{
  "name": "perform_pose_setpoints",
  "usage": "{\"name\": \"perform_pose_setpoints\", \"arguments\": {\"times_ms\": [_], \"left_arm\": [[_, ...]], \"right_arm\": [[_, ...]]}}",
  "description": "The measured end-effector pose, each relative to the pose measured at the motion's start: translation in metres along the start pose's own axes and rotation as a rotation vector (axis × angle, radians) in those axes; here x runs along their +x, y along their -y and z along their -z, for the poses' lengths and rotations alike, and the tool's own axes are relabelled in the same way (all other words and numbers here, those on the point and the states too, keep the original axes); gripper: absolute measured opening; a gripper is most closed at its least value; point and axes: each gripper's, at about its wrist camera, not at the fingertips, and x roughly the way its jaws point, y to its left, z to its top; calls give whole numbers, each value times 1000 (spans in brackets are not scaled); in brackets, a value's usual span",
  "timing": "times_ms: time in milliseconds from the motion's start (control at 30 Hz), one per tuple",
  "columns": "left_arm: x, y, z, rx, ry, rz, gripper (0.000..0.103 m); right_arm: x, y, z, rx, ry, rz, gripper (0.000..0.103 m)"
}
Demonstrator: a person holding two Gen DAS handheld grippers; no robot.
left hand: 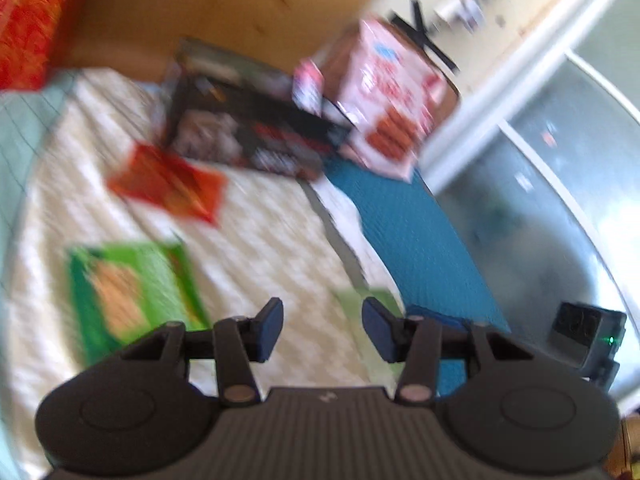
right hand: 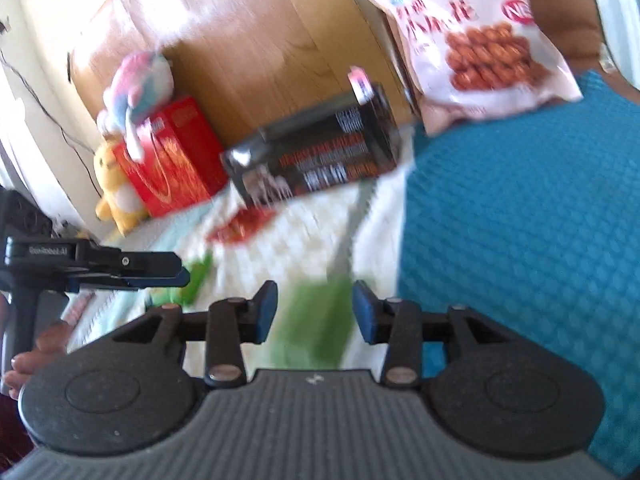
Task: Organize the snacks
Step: 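Grasp the light green pack with the left tool, then lower the light green pack into the black box and open the left tool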
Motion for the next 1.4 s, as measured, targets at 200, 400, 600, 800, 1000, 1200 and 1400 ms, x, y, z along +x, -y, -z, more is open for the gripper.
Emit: {"name": "perform_pose_setpoints", "arguments": {"times_ms": [200, 400, 600, 800, 1000, 1200, 1400], "left_arm": [[0, -9, 29, -58, -31, -2, 45], [-42, -29, 49, -121, 36, -59, 46], [-54, -27, 45, -107, 55, -56, 47], [-24, -9, 38, -55, 8, -29, 54], [3, 5, 37, -12, -35, -31, 45], [-17, 14, 18, 9, 34, -28, 45], [-31, 25, -40, 59, 149, -51, 45]], "right_arm": [[16, -66, 25, -251, -88, -92, 31], [33, -122, 45, -465, -120, -151, 34], [10, -109, 32, -440, -49, -118, 42], [0, -79, 31, -398, -14, 13, 62], [22, -81, 40, -460, -52, 52, 49], [19, -90, 19, -474, 23, 46, 33], [31, -102, -26, -521, 197, 46, 32]]}}
